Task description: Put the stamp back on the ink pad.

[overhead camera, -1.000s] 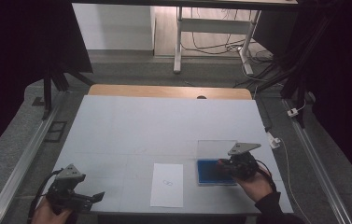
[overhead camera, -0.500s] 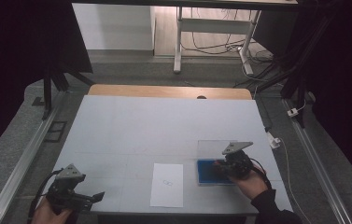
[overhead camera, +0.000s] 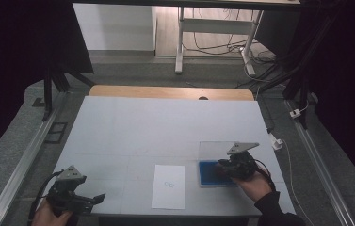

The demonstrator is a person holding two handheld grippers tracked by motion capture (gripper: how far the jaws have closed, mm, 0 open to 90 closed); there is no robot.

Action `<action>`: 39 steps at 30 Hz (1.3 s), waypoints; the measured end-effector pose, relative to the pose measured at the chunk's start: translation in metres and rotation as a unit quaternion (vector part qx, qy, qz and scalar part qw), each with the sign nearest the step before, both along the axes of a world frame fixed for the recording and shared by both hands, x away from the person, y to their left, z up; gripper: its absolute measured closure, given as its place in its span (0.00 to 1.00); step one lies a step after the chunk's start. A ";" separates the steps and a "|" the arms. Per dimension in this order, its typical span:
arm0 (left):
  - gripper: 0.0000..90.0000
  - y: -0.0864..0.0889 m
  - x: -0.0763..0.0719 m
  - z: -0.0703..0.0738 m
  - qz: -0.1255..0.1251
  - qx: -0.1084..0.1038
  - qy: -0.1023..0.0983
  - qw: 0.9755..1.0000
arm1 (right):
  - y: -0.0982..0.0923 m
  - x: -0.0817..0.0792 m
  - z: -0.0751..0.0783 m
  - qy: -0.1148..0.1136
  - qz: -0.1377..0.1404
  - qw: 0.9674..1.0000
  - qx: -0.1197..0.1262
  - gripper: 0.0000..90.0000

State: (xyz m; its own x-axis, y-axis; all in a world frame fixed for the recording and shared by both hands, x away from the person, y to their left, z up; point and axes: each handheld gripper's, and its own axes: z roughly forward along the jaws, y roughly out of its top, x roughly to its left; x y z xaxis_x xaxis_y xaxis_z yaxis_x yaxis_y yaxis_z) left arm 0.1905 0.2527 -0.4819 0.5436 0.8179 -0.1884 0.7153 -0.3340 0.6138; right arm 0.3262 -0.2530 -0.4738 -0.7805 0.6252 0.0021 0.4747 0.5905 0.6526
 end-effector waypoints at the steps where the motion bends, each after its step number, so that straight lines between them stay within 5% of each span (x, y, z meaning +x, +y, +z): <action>1: 0.02 0.000 0.000 0.000 0.000 0.000 0.000 1.000 | 0.000 0.000 0.001 -0.002 -0.002 1.000 0.003 0.76; 12: 0.02 0.000 0.000 0.000 0.000 0.000 0.000 1.000 | -0.002 -0.005 0.008 -0.009 -0.015 0.999 0.034 0.51; 22: 0.02 0.000 0.000 0.000 0.001 0.000 0.000 1.000 | 0.001 -0.007 0.010 -0.004 -0.036 0.998 0.059 0.13; 33: 0.02 0.001 0.000 0.000 0.001 -0.003 0.000 1.000 | 0.004 -0.009 0.009 0.000 -0.049 0.997 0.057 0.01; 39: 0.02 0.001 0.000 0.000 0.001 -0.004 0.000 1.000 | 0.004 -0.016 0.013 -0.018 -0.051 0.997 0.047 0.00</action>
